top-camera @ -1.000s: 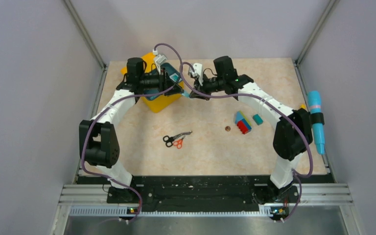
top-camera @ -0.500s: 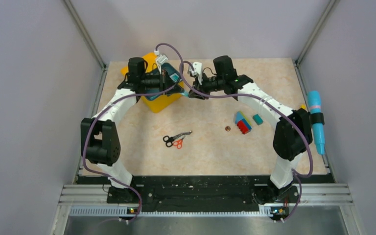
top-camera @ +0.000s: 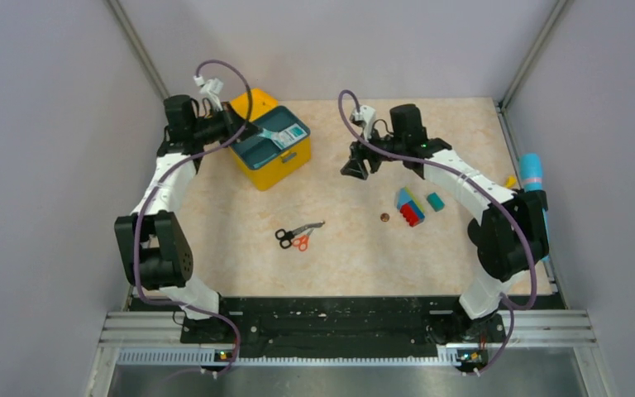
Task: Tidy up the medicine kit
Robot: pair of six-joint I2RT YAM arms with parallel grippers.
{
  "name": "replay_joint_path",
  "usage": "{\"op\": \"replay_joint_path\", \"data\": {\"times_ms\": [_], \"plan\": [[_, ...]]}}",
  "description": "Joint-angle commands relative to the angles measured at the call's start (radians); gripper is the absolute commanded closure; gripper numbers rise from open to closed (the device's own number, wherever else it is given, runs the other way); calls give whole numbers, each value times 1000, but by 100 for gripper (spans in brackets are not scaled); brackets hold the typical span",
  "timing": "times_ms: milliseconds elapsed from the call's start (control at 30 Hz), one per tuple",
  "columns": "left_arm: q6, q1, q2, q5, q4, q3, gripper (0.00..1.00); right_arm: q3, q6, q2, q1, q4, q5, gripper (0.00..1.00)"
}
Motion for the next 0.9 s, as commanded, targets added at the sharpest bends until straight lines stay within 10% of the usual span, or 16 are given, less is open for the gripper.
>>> {"op": "replay_joint_path", "data": {"times_ms": [0, 600, 733, 867], "plan": [[-98, 60, -64, -194, 54, -22, 100, -63, 124, -68, -58, 65, -6, 41], [-319, 26, 75, -439, -110, -35, 100, -56, 22, -10, -68, -30, 93, 40], [-318, 14, 83, -461, -144, 4, 65, -59, -24, -1, -68, -69, 136, 39], [-217, 15, 54, -539, -246, 78, 52, -91, -112, -1, -77, -108, 181, 39]]}}
